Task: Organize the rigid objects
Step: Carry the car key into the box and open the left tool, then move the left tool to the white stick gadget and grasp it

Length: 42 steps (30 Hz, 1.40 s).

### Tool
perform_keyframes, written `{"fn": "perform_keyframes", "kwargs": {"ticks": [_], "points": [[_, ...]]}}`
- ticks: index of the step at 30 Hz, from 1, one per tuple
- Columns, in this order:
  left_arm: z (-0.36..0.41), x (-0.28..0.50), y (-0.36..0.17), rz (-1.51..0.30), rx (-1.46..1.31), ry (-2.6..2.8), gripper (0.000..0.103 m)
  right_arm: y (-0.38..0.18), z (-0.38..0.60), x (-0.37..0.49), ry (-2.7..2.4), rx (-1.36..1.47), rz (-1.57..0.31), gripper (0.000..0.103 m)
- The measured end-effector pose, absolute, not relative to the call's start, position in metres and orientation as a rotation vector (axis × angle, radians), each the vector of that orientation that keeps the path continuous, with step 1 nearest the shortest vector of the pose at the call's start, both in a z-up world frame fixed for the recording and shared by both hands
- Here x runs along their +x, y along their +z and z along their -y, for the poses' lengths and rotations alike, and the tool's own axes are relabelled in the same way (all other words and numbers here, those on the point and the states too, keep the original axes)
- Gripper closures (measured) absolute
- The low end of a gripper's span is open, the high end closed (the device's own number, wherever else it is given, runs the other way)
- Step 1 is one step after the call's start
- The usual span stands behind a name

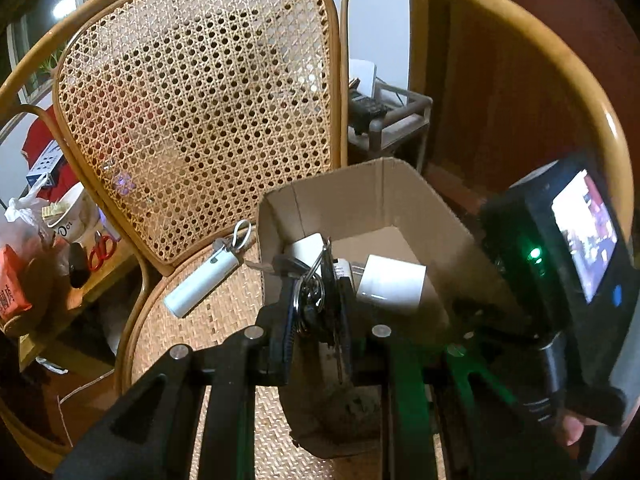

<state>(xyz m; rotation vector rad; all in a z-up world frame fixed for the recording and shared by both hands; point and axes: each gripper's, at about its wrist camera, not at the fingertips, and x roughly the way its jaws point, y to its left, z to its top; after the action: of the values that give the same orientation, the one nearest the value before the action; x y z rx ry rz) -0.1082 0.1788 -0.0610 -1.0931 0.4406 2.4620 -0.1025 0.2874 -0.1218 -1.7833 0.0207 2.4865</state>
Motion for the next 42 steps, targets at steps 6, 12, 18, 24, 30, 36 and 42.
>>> {"fn": "perform_keyframes", "kwargs": {"ticks": [6, 12, 18, 24, 30, 36, 42], "points": [[-0.18, -0.107, -0.067, -0.423, -1.125, 2.44, 0.085, -0.121, -0.288, -0.102, 2.485, -1.784, -0.021, 0.097], [-0.184, -0.104, -0.065, -0.461, -1.086, 2.46, 0.085, -0.121, -0.288, -0.102, 2.487, -1.784, -0.02, 0.097], [-0.177, -0.107, -0.062, -0.435, -1.099, 2.476, 0.085, -0.121, -0.287, -0.102, 2.487, -1.784, -0.018, 0.097], [-0.167, -0.109, -0.055, -0.406, -1.094, 2.501, 0.085, -0.121, -0.287, -0.102, 2.486, -1.784, -0.018, 0.097], [-0.154, -0.116, -0.048, -0.373, -1.101, 2.535, 0.084, -0.122, -0.287, -0.102, 2.486, -1.784, -0.017, 0.097], [-0.119, -0.135, -0.038, -0.257, -1.106, 2.619, 0.063, -0.122, -0.287, -0.102, 2.486, -1.784, -0.017, 0.097], [-0.08, -0.163, -0.041, -0.142, -1.106, 2.696, 0.028, -0.122, -0.287, -0.102, 2.486, -1.784, -0.017, 0.097]]}}
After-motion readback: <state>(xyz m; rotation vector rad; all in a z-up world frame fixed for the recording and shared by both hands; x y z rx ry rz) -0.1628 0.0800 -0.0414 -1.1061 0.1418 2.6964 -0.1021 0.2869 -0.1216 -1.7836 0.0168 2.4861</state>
